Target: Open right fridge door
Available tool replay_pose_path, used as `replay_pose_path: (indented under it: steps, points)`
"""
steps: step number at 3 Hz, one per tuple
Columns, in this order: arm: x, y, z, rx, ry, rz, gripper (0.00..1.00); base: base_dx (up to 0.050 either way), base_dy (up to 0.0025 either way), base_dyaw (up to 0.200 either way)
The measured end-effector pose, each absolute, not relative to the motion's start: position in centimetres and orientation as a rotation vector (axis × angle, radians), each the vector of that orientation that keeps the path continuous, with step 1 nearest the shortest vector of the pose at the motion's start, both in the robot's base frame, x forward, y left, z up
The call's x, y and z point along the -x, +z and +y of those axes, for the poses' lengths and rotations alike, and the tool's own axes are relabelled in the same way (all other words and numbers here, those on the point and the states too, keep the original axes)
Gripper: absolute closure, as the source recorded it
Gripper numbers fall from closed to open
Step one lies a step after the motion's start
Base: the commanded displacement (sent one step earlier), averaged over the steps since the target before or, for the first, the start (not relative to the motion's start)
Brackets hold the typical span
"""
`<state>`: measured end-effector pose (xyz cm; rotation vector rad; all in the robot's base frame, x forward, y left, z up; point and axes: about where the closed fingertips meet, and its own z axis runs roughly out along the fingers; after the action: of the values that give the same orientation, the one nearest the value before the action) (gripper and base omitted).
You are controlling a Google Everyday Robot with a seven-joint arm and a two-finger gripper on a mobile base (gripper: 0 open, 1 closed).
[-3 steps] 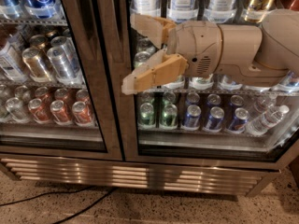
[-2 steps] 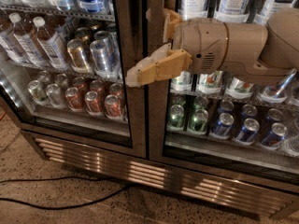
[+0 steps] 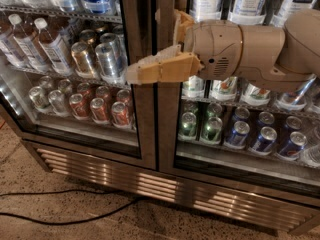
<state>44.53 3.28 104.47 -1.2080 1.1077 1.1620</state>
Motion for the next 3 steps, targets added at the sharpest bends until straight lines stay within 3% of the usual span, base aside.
replay_pose_path:
  steps: [3]
  points:
    - [-44.53, 104.48, 3.28, 1.208, 1.162, 1.108, 0.89, 0.000, 0.00000, 0.000]
